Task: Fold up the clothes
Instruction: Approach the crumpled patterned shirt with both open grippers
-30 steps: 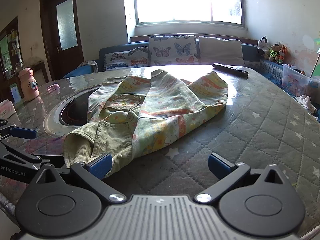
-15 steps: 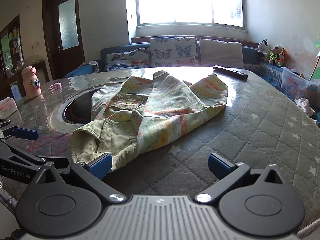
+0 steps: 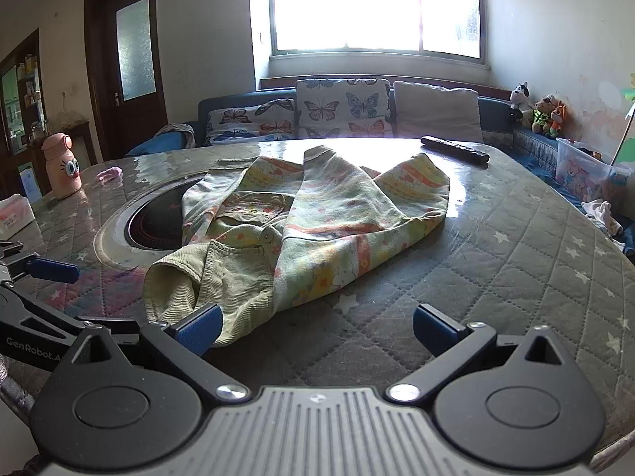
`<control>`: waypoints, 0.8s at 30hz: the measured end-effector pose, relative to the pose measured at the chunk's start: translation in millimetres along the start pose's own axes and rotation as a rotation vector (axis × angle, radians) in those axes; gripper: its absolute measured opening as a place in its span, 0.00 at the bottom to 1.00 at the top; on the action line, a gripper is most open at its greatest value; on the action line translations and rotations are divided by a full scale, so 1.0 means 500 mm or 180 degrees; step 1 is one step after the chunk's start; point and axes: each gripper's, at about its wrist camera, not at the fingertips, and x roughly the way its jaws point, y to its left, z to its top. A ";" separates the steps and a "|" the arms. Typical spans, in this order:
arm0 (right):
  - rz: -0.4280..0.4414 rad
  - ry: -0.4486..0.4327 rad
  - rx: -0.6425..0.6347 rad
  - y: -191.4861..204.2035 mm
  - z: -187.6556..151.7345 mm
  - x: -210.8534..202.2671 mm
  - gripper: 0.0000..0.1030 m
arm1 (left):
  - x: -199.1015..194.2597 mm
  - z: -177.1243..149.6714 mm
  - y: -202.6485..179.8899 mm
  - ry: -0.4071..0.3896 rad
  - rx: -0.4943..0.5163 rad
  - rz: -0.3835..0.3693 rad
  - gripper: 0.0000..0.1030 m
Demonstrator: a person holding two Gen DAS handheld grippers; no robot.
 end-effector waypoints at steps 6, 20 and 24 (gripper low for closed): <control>0.0026 -0.0002 -0.0028 0.006 0.001 -0.003 1.00 | -0.003 -0.002 -0.002 -0.0002 0.0007 -0.0013 1.00; 0.0049 0.0002 -0.0058 -0.002 0.019 0.007 1.00 | -0.001 0.026 -0.001 -0.0053 -0.0001 -0.0027 1.00; 0.0049 0.0004 -0.0053 -0.009 0.036 0.022 1.00 | 0.003 0.048 0.006 -0.0081 -0.0011 -0.0029 1.00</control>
